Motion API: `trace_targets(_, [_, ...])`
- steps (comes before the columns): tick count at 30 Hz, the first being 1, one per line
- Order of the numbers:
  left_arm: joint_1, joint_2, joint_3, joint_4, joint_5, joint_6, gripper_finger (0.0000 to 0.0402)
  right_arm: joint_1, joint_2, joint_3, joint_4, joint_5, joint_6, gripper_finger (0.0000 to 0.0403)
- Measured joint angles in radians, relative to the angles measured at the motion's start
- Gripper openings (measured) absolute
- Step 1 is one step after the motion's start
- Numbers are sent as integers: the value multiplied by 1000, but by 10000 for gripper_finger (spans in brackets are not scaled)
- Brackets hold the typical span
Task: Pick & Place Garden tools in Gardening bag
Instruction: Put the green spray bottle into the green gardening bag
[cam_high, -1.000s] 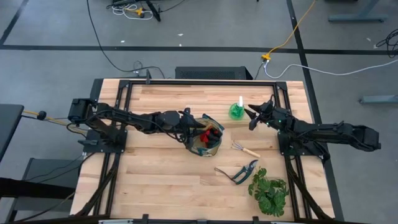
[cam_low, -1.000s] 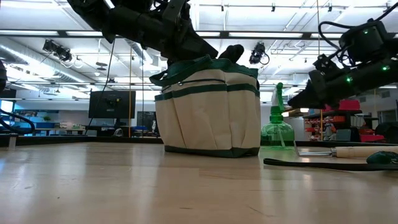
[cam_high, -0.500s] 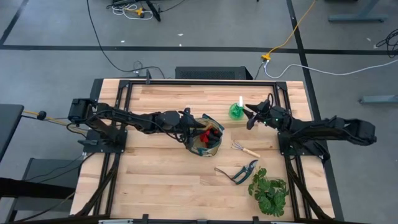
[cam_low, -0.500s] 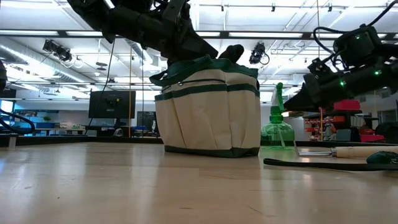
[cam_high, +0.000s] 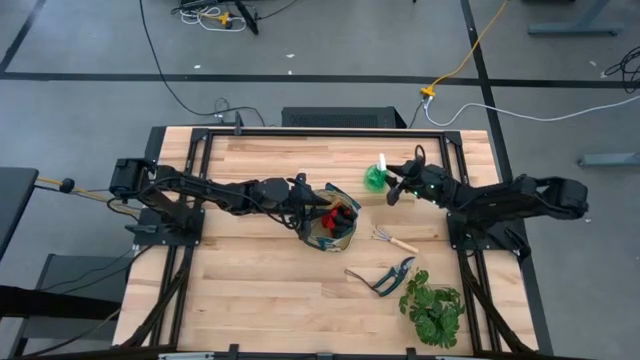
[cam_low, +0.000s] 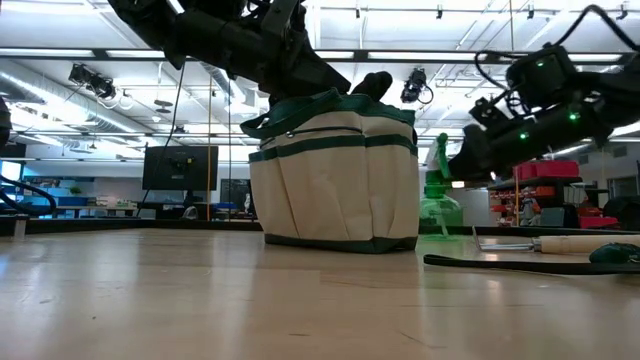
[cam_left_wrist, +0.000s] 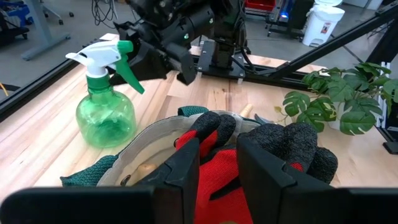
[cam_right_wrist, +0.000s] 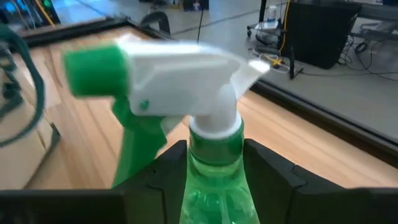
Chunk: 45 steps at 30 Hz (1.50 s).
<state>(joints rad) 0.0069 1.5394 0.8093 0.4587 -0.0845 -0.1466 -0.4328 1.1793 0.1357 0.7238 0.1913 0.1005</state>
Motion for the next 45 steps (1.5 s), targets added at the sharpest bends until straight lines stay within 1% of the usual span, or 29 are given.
trace_targets(8, [-1,0,0,0,11,0,112,-18,153,61,3,-1,-5,160])
trace_targets(11, [-5,0,0,0,11,1,112,-18,193,78,54,-2,-5,160])
trace_targets(15, [-8,0,0,-1,11,1,112,-18,226,87,118,-55,-6,160])
trace_targets(17, [-8,0,0,-1,11,1,112,-18,232,88,144,-61,-7,160])
trace_targets(24, [-8,0,0,-1,11,2,112,-18,234,88,145,-60,-35,163])
trace_targets(36, [-8,0,0,-2,11,3,112,-27,233,96,164,-51,-65,221])
trace_targets(45, [-8,0,0,-2,11,4,112,-27,233,129,144,-51,-87,228])
